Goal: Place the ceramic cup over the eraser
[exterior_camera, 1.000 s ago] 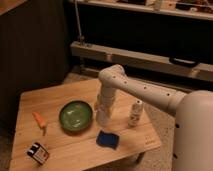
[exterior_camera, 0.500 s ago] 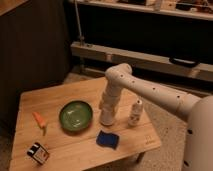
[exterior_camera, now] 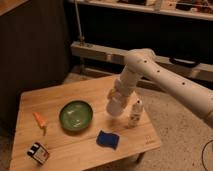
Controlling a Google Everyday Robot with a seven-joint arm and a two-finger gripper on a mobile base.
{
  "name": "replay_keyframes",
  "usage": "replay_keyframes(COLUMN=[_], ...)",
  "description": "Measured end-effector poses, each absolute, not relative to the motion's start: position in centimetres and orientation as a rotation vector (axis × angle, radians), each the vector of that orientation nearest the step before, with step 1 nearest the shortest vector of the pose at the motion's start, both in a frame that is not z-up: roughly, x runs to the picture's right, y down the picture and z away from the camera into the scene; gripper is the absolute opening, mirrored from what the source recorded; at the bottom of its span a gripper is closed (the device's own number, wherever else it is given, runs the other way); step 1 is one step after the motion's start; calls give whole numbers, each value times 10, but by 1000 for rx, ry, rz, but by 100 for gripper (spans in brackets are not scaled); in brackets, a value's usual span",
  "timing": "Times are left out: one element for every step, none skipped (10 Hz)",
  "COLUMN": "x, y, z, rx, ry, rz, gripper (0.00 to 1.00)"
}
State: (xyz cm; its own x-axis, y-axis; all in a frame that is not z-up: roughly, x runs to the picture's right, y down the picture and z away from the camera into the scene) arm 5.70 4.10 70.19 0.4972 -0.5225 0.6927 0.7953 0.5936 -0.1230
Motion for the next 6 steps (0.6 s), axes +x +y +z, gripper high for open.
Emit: replay_keyframes(x=[56,59,56,55,57,58], y=[36,35,35,35,35,35], z=[690,688,688,688,688,688], rx=[-435,-427,-426,-427,-427,-427], ry=[-675,-676,-678,-679,-677,-677], rz=[-841,-838,-842,-843,-841,-840], gripper=[0,0,0,0,0,0])
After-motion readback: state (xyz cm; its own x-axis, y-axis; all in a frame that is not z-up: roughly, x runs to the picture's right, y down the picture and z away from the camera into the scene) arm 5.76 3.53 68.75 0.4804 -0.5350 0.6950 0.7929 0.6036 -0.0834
